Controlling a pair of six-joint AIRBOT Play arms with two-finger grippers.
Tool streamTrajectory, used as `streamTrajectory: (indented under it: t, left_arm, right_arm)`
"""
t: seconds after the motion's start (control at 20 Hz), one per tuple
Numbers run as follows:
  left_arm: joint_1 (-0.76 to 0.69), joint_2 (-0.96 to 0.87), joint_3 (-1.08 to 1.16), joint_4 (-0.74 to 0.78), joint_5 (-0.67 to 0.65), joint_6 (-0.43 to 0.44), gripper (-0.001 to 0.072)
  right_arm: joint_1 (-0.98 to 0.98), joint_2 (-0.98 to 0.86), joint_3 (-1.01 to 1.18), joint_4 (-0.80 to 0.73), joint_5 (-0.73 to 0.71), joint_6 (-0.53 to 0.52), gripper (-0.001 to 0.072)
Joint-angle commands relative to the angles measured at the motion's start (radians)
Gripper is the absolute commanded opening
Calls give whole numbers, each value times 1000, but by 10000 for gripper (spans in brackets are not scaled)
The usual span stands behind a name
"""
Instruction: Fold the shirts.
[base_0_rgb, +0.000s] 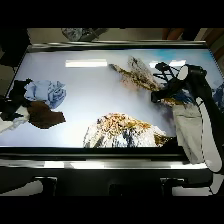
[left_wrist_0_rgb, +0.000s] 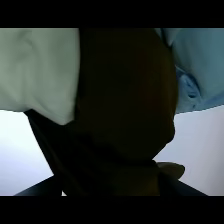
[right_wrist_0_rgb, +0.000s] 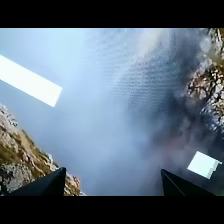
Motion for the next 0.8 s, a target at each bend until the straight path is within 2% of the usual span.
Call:
streamTrajectory:
  t: [0.0,0.1,0.3,0.35,0.45,0.65,0.75]
  left_arm:
    - [6,-22,-116,-124,185,32,713]
    - [-22,-72,-144,-125,193,34,712]
    - [-64,-143,-146,-125,247,97,704]
    - [-66,-148,-146,-126,257,96,623]
    - [-64,-142,-137,-144,233,103,38]
    - [-86,0,-29,-320,216,286,36]
    - [-140,158,19,-388,221,315,35]
  right_arm:
    - [1,0,0,29,-7,-30,689]
    - [1,0,0,29,-6,-30,689]
    - [1,0,0,30,13,-30,689]
    - [1,0,0,29,22,-30,689]
    - [1,0,0,30,47,-30,686]
    - [1,26,1,-16,79,-75,668]
    - [1,79,1,-73,81,-75,668]
